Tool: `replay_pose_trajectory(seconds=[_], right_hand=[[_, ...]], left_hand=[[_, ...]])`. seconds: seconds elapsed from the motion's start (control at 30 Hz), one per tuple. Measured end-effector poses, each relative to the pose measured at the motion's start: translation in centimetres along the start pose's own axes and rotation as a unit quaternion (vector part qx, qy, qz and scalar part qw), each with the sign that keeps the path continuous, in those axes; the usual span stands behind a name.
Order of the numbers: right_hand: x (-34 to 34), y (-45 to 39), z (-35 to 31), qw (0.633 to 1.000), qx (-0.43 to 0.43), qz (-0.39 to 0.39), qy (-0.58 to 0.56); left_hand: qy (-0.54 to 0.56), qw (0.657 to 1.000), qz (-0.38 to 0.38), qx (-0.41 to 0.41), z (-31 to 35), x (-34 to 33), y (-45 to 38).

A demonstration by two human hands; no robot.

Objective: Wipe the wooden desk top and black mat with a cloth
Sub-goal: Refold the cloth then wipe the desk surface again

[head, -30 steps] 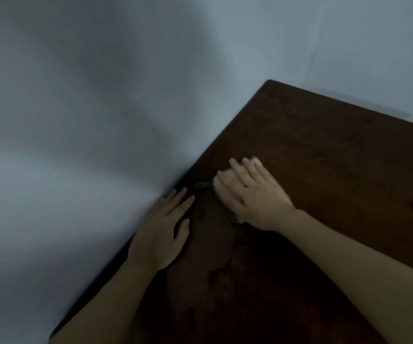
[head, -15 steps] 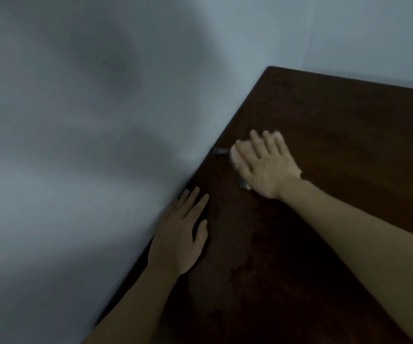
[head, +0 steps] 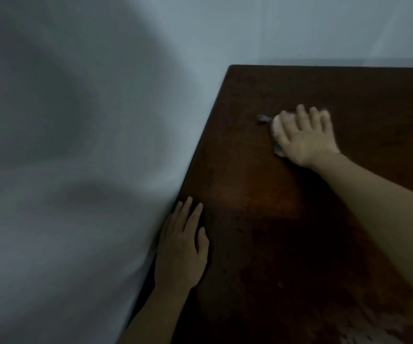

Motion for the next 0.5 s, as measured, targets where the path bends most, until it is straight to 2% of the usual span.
replay_pose_trajectory(seconds=[0.17, 0.23, 0.3, 0.37, 0.43, 0.5], right_hand=[[-4.0, 8.0, -9.1, 0.985, 0.167, -0.022, 0.029], [-5.1, 11.7, -9.6, 0.969, 0.239, -0.048, 0.026], [-4.5, 12.0, -7.0, 0.958, 0.277, -0.058, 0.042], [-2.8, 9.3, -2.3, 0.971, 0.232, -0.026, 0.051], [-0.6, 6.0, 3.4, 0.99, 0.137, 0.014, 0.04], [0.5, 4.0, 7.5, 0.999, 0.034, 0.002, 0.024]], left_hand=[[0.011, 1.0, 0.018, -0.013, 0.0, 0.0, -0.2], [0.008, 1.0, 0.023, -0.018, 0.0, 0.0, -0.2], [0.004, 0.999, 0.025, -0.019, 0.1, 0.1, -0.3], [-0.001, 0.999, 0.026, -0.02, 0.1, 0.1, -0.2], [-0.005, 0.999, 0.027, -0.02, 0.2, 0.2, -0.1], [-0.013, 0.999, 0.032, -0.016, 0.4, 0.4, -0.1]])
Point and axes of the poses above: each hand's wrist, its own y-axis away from the middle knuckle, its own x-axis out of the back of the hand, z = x × y, the point moved 8 cm from there along -y, towards the middle knuckle, and after that the axes turned 11 degrees about -y, right-handed, at the moved point
